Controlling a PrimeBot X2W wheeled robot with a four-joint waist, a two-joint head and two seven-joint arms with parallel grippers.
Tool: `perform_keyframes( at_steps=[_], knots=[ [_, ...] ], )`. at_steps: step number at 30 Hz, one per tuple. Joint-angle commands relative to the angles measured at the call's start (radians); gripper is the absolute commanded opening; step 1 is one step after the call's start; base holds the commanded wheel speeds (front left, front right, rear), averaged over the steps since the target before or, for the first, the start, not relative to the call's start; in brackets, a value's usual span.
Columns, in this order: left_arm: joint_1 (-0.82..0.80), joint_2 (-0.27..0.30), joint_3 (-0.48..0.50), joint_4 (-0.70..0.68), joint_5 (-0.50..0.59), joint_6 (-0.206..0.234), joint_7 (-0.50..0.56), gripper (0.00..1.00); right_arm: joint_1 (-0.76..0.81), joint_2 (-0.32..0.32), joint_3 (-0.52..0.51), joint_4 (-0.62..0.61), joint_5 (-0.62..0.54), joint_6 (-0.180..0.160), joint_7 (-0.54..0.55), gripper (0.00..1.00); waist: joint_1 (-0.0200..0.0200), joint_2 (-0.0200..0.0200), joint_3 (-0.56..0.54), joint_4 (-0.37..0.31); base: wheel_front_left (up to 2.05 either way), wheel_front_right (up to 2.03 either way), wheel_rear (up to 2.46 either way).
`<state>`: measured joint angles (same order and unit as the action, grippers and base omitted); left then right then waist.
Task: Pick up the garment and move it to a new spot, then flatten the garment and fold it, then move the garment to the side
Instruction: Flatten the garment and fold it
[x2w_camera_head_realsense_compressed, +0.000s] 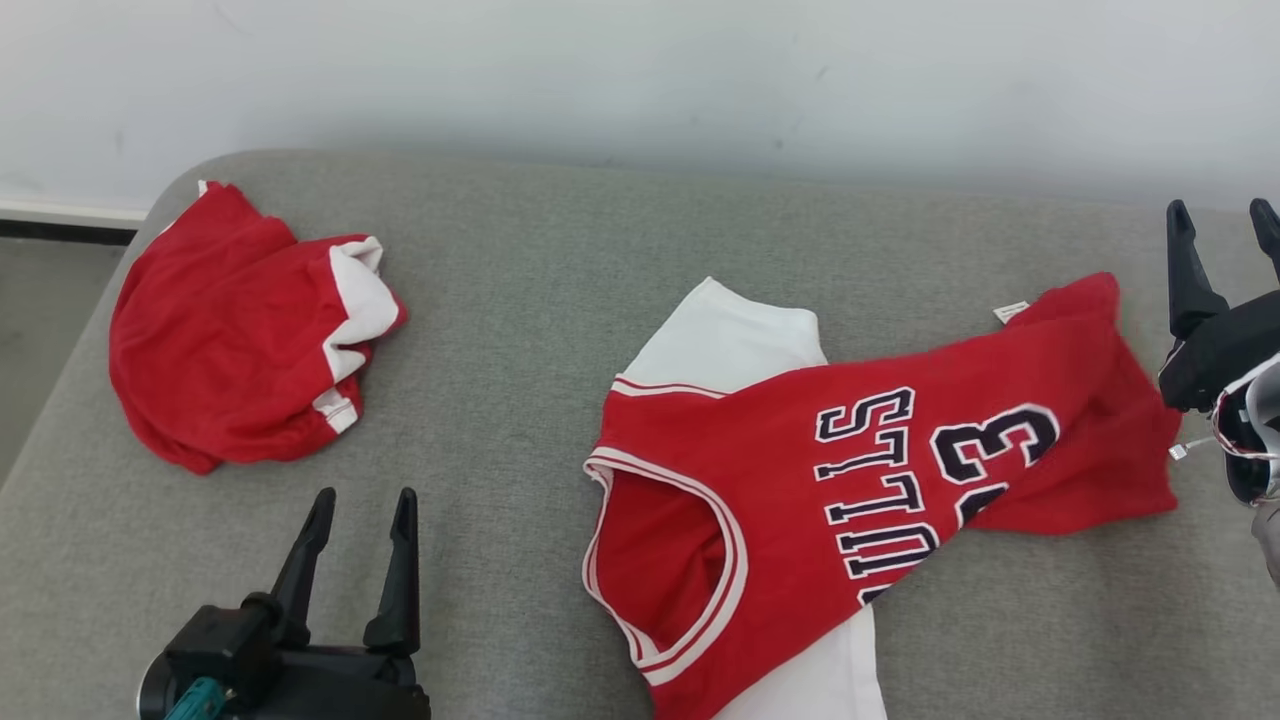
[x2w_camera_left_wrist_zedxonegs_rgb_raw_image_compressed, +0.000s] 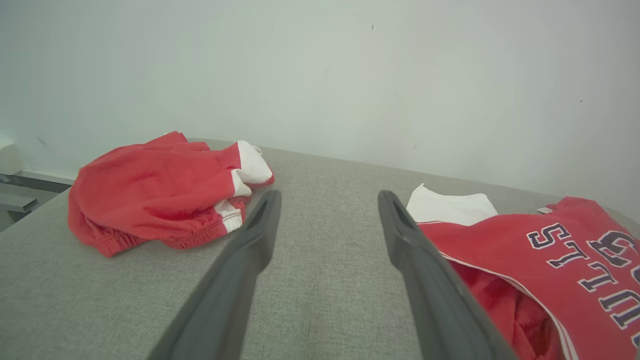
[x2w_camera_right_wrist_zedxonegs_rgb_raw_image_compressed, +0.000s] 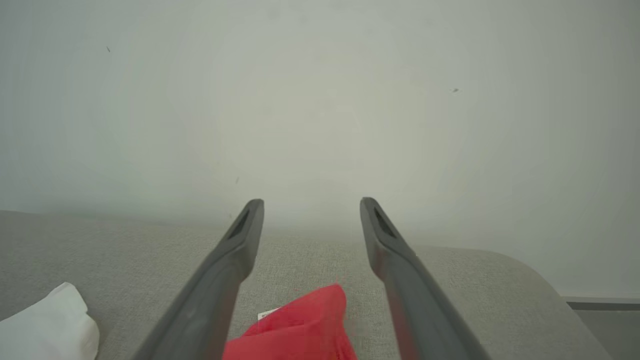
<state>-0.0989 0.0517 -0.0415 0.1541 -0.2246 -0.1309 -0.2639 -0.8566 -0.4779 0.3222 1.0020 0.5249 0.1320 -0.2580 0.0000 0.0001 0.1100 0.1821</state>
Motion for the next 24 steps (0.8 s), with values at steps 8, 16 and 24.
perform_keyframes(
  at_steps=[8, 16, 24],
  knots=[
    [0.031, 0.003, 0.044, -0.012, 0.021, 0.002, -0.001, 1.00, 0.205, 0.047, -0.163, -0.313, -0.156, -0.003, -0.006, 1.00, 0.0000, -0.0001, -0.036, -0.080, 0.00, 0.00, 0.00],
    [0.049, 0.010, 0.093, -0.012, 0.033, 0.002, -0.001, 1.00, 0.541, 0.184, -0.273, -0.692, -0.285, -0.003, -0.006, 1.00, 0.0000, -0.0001, -0.054, -0.142, 0.00, 0.00, 0.00],
    [0.065, 0.008, 0.128, -0.003, 0.049, 0.002, -0.001, 1.00, 0.743, 0.275, -0.304, -0.884, -0.326, -0.003, -0.006, 1.00, 0.0000, -0.0001, -0.065, -0.155, 0.00, 0.00, 0.00]
  ],
)
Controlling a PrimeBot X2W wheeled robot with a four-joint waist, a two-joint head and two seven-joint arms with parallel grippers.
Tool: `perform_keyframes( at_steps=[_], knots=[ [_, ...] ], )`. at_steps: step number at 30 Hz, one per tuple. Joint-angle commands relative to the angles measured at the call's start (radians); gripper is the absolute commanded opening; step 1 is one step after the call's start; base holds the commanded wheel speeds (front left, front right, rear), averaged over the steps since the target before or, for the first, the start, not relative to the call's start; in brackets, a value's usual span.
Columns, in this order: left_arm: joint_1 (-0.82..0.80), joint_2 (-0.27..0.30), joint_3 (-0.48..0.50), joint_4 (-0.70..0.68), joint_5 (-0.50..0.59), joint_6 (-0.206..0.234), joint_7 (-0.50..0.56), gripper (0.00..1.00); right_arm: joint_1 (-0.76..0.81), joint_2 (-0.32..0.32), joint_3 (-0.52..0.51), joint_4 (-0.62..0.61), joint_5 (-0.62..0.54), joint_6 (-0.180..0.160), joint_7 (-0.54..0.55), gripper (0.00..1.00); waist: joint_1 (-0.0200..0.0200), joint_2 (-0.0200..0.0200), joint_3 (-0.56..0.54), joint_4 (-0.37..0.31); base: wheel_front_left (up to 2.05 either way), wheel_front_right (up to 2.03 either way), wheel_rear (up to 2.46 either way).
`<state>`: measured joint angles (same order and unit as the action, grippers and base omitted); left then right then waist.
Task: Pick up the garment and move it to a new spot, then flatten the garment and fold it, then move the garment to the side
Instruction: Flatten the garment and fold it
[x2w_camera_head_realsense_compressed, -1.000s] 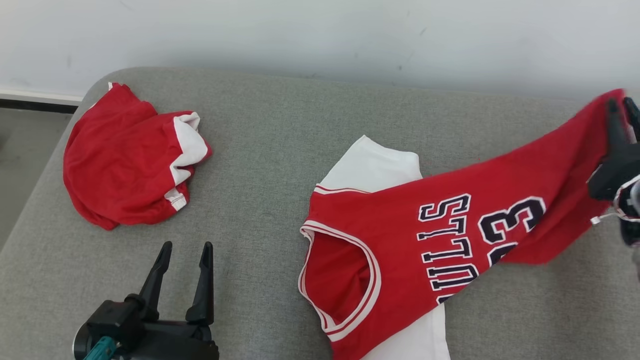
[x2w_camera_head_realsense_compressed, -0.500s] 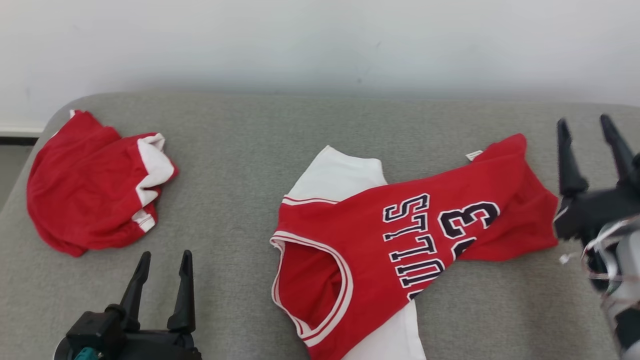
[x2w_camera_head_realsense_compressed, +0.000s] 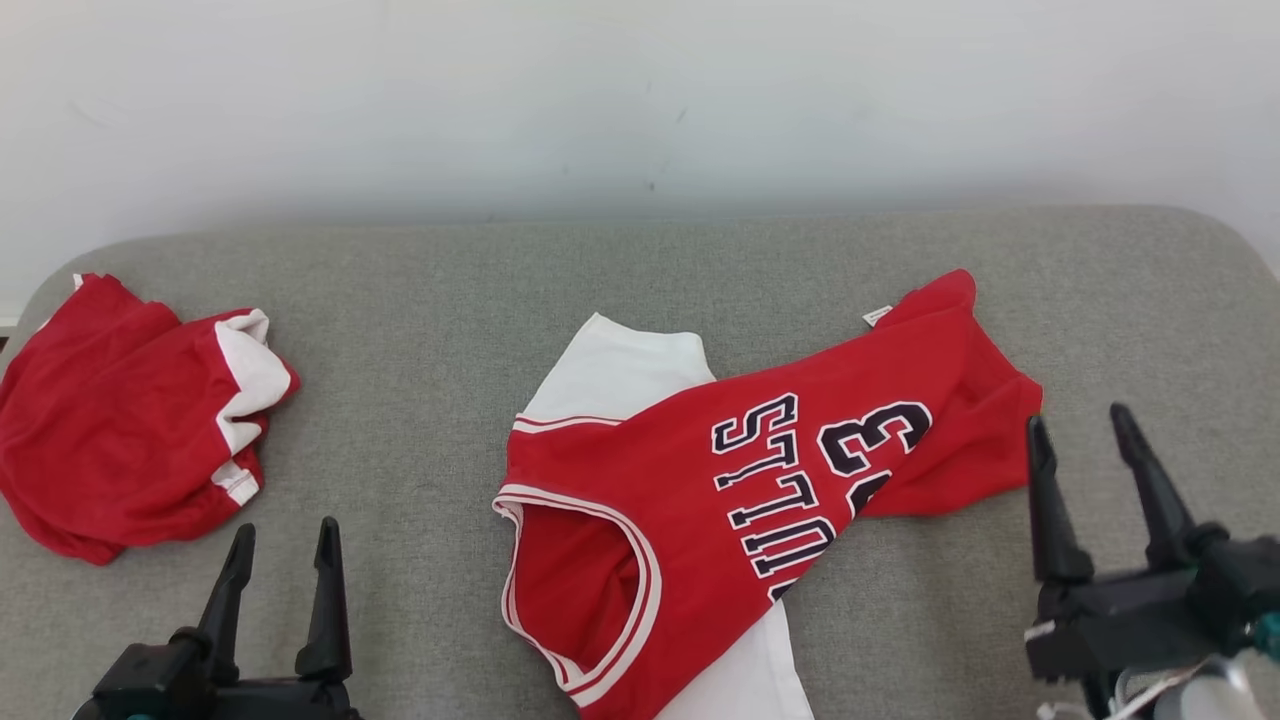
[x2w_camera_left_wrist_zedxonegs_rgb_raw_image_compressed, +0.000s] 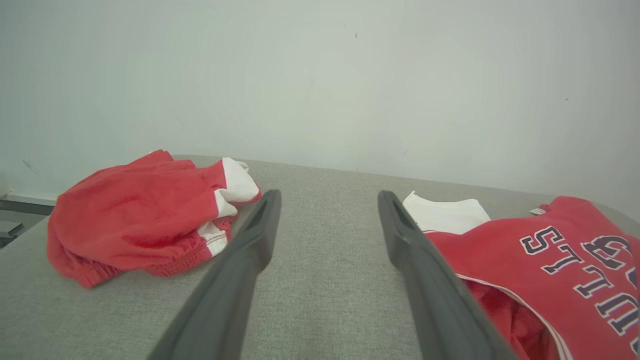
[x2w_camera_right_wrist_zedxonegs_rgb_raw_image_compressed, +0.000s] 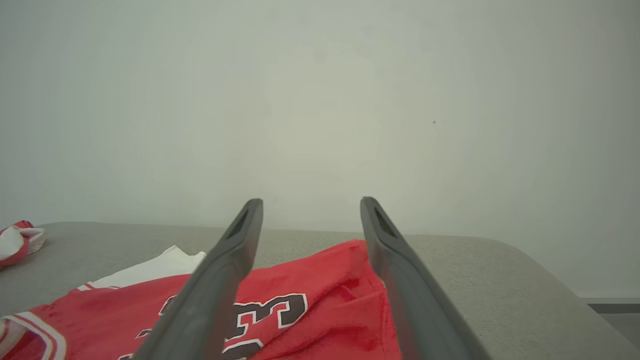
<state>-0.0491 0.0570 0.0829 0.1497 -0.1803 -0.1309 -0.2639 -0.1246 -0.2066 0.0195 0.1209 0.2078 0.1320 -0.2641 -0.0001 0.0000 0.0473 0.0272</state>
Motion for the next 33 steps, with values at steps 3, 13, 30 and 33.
perform_keyframes(
  at_steps=[3, 13, 30, 33],
  knots=[
    [0.019, 0.001, 0.015, 0.008, 0.009, 0.003, -0.001, 1.00, 0.071, 0.034, -0.001, -0.046, -0.014, -0.003, 0.000, 1.00, 0.0001, 0.0000, -0.007, 0.000, 0.00, 0.00, 0.00],
    [0.037, -0.002, 0.031, 0.025, 0.025, 0.005, -0.001, 1.00, 0.150, 0.085, -0.004, -0.075, -0.030, -0.003, 0.000, 1.00, 0.0001, 0.0000, -0.023, 0.002, 0.00, 0.00, 0.00],
    [0.080, 0.013, -0.286, 0.080, 0.001, 0.002, -0.001, 1.00, 0.127, 0.082, -0.005, -0.073, -0.032, -0.003, 0.000, 1.00, 0.0001, 0.0000, -0.015, 0.012, 0.00, 0.00, 0.00],
    [0.086, 0.027, -0.355, 0.083, -0.021, 0.002, 0.004, 1.00, 0.128, 0.080, -0.010, -0.073, -0.028, -0.003, 0.000, 1.00, 0.0001, 0.0000, -0.008, 0.008, 0.00, 0.00, 0.00]
  ],
)
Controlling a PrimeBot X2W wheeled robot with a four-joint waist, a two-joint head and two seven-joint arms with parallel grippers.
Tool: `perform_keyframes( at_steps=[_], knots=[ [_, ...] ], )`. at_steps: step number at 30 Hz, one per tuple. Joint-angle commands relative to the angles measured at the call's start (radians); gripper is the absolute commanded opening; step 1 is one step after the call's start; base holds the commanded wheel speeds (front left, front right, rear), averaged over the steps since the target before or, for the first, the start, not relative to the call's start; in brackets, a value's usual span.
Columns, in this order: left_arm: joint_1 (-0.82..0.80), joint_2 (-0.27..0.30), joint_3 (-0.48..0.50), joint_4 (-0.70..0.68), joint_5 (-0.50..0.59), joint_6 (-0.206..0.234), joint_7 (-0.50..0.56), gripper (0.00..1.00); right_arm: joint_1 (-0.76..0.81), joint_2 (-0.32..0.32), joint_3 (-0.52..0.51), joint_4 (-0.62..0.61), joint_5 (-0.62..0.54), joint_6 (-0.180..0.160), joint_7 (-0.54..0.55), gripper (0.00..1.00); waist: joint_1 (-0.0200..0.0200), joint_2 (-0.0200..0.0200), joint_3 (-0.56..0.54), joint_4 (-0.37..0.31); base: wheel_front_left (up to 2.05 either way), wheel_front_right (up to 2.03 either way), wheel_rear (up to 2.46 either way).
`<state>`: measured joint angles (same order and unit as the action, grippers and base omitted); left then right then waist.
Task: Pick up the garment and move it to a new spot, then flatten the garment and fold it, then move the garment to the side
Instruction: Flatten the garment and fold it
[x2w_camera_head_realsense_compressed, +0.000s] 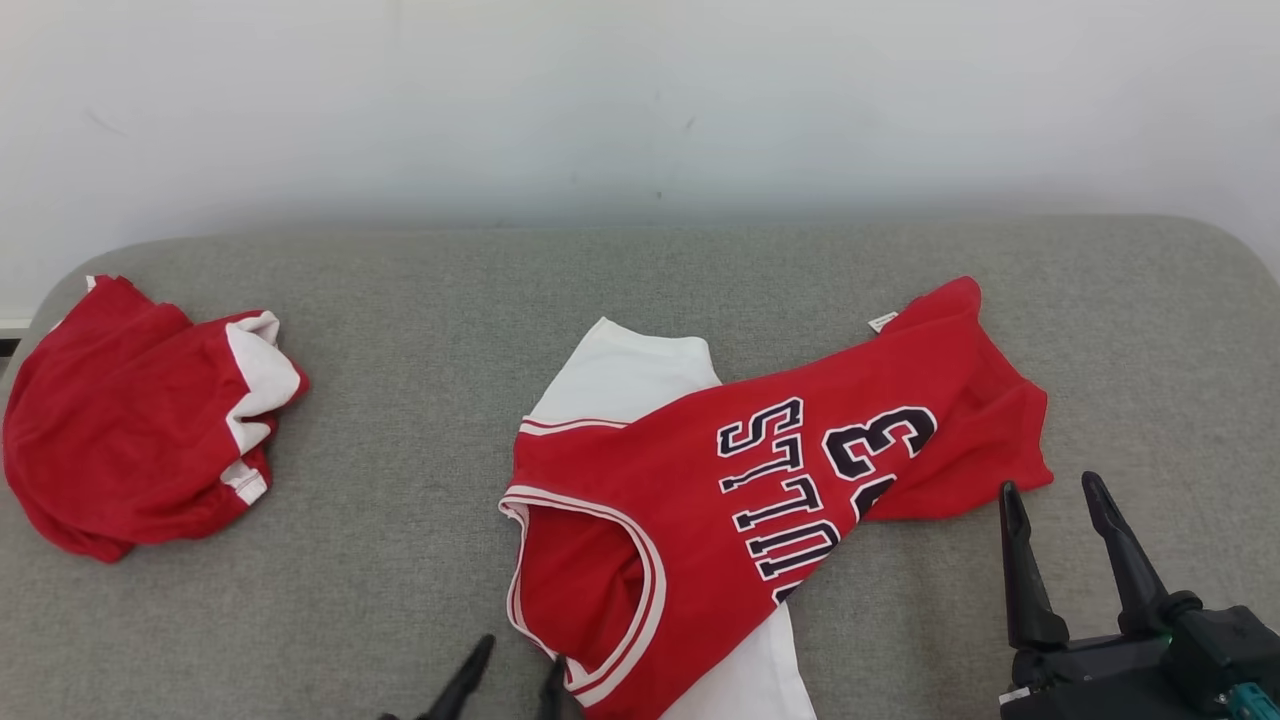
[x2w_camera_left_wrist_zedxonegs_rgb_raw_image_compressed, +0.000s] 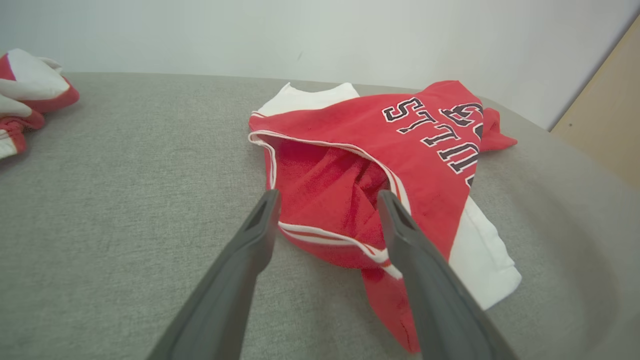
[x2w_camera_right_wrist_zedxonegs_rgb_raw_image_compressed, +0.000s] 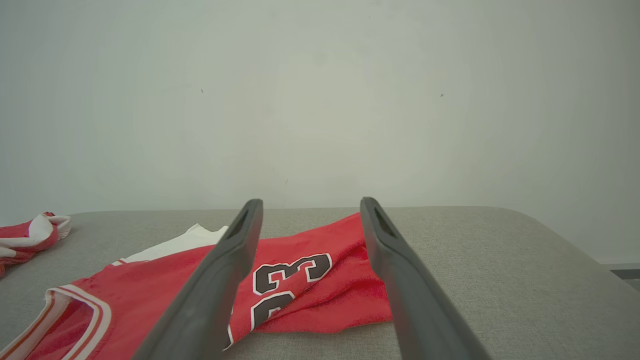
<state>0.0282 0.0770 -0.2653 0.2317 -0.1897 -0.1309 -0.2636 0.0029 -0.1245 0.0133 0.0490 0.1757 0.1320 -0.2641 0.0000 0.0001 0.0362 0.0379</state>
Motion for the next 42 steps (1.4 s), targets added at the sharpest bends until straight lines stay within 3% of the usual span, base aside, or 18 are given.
perform_keyframes(
  at_steps=[1, 17, 18, 19, 20, 28, 42],
  knots=[
    [0.014, 0.011, -0.028, 0.000, -0.017, 0.002, 0.004, 1.00, 0.001, -0.002, -0.006, -0.002, 0.005, -0.003, 0.000, 1.00, 0.0000, -0.0001, 0.005, -0.005, 0.00, 0.00, 0.00],
    [-0.029, 0.010, -0.163, 0.132, -0.109, 0.002, 0.019, 1.00, -0.019, 0.010, -0.012, 0.001, 0.008, -0.003, 0.000, 1.00, 0.0000, -0.0001, 0.024, -0.051, 0.00, 0.00, 0.00],
    [-0.043, 0.007, -0.161, 0.143, -0.118, 0.002, 0.015, 0.56, -0.019, 0.009, -0.015, 0.000, 0.007, -0.003, 0.000, 1.00, 0.0000, -0.0001, 0.026, -0.051, 0.00, 0.00, 0.00],
    [-0.056, 0.004, -0.159, 0.156, -0.124, 0.002, 0.014, 0.24, -0.019, 0.009, -0.017, 0.000, 0.006, -0.003, 0.000, 1.00, 0.0000, -0.0001, 0.026, -0.050, 0.00, 0.00, 0.00],
    [-0.070, 0.001, -0.156, 0.172, -0.131, 0.002, 0.010, 0.00, -0.018, 0.010, -0.019, 0.000, 0.004, -0.003, 0.000, 1.00, 0.0000, -0.0001, 0.027, -0.049, 0.00, 0.00, 0.00],
    [-0.172, 0.003, -0.120, 0.231, -0.139, 0.005, -0.001, 0.00, -0.025, 0.014, -0.014, 0.000, -0.001, -0.003, 0.000, 1.00, 0.0000, -0.0001, 0.030, -0.046, 0.00, 0.00, 0.00],
    [-0.291, 0.136, 0.083, 0.193, -0.137, 0.024, -0.003, 0.00, -0.032, 0.019, -0.020, 0.015, -0.009, -0.003, 0.000, 1.00, 0.0000, -0.0001, 0.036, -0.072, 0.00, 0.00, 0.00]
  ],
)
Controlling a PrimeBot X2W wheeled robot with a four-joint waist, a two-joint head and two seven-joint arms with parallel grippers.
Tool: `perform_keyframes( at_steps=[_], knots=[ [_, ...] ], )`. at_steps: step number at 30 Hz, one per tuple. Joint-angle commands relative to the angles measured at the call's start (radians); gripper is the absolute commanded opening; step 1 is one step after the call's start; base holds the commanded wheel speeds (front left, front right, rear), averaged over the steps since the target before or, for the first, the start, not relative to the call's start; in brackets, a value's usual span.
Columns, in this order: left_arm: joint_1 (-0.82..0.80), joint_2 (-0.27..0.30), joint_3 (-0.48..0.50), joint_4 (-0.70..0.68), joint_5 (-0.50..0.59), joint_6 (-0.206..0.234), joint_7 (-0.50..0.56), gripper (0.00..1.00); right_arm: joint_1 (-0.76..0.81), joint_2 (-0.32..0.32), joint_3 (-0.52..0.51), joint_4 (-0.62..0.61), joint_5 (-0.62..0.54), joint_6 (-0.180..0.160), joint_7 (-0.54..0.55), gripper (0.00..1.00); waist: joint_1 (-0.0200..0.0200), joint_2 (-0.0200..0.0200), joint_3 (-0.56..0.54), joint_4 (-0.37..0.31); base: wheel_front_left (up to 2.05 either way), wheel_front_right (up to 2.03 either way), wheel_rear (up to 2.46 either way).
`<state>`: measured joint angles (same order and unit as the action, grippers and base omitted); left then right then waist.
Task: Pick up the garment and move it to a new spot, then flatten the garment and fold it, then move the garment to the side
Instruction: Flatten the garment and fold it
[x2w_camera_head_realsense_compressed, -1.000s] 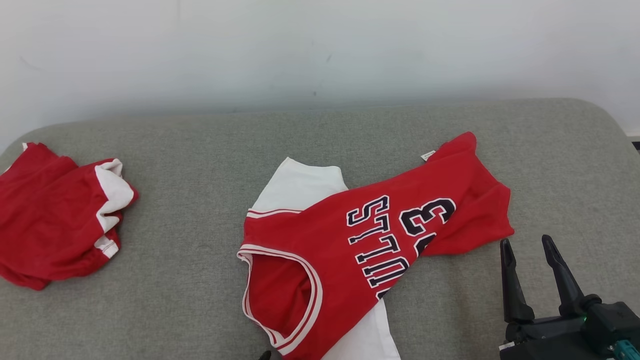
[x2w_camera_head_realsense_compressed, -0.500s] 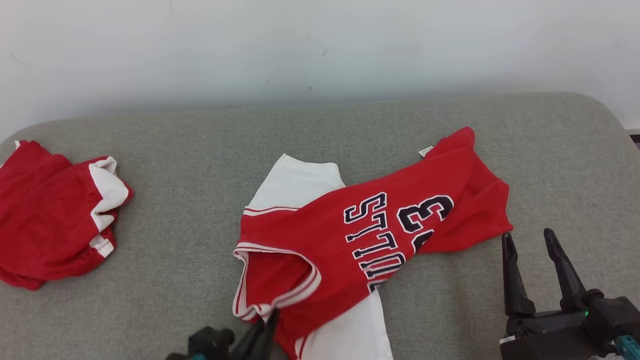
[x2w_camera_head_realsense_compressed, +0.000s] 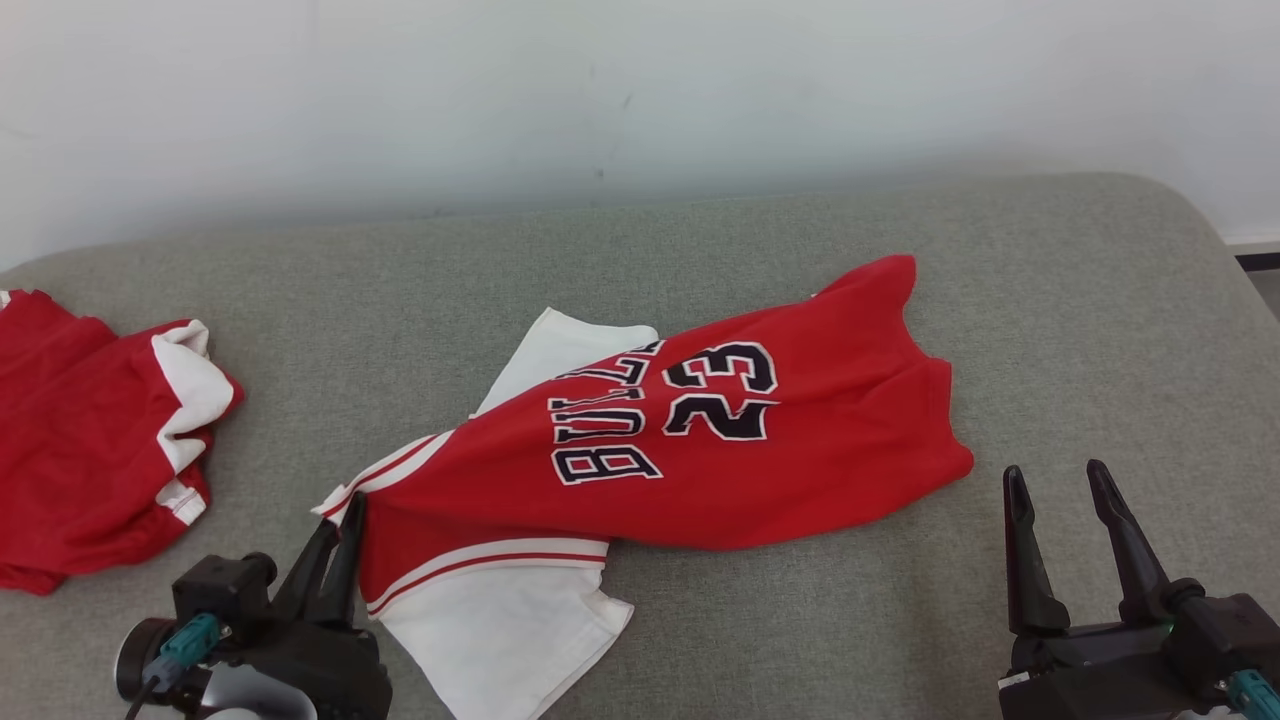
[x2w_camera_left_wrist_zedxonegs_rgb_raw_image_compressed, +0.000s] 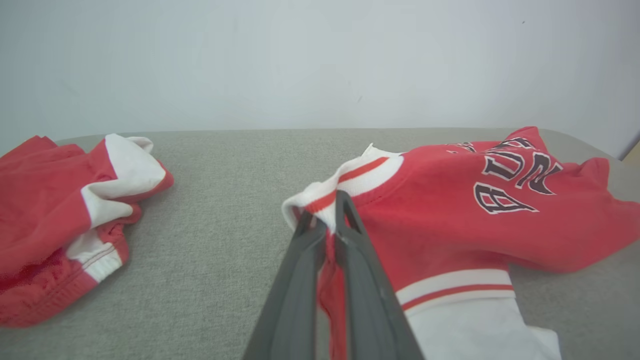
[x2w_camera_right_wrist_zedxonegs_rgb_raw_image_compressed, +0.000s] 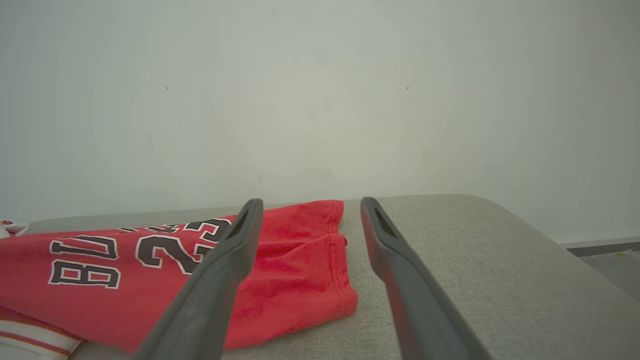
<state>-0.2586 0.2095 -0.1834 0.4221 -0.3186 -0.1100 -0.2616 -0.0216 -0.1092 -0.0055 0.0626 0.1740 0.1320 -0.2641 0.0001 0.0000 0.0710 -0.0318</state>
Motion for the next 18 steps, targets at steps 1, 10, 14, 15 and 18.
perform_keyframes(
  at_steps=[1, 10, 14, 15, 18],
  knots=[
    [-0.007, 0.005, 0.009, 0.015, -0.011, 0.002, -0.004, 0.00, -0.008, 0.004, 0.000, 0.002, -0.008, -0.003, 0.000, 1.00, -0.0001, 0.0000, 0.001, -0.005, 0.00, 0.00, 0.00],
    [0.034, -0.034, 0.070, -0.023, 0.025, 0.006, -0.003, 1.00, 0.003, 0.010, -0.004, 0.004, -0.008, -0.003, 0.000, 1.00, -0.0001, 0.0000, -0.011, 0.023, 0.00, 0.00, 0.00],
    [0.082, -0.052, 0.127, -0.108, 0.053, 0.018, -0.003, 1.00, 0.009, 0.007, 0.002, 0.000, -0.007, -0.003, 0.000, 1.00, -0.0001, 0.0000, -0.026, 0.042, 0.00, 0.00, 0.00],
    [0.096, -0.055, 0.142, -0.135, 0.065, 0.023, -0.003, 1.00, 0.010, 0.007, 0.004, 0.000, -0.007, -0.003, 0.000, 1.00, -0.0001, 0.0000, -0.030, 0.046, 0.00, 0.00, 0.00],
    [0.139, -0.066, 0.189, -0.210, 0.092, 0.031, -0.003, 1.00, 0.014, 0.005, 0.009, -0.003, -0.009, -0.003, 0.000, 1.00, -0.0001, 0.0000, -0.038, 0.055, 0.00, 0.00, 0.00]
  ],
)
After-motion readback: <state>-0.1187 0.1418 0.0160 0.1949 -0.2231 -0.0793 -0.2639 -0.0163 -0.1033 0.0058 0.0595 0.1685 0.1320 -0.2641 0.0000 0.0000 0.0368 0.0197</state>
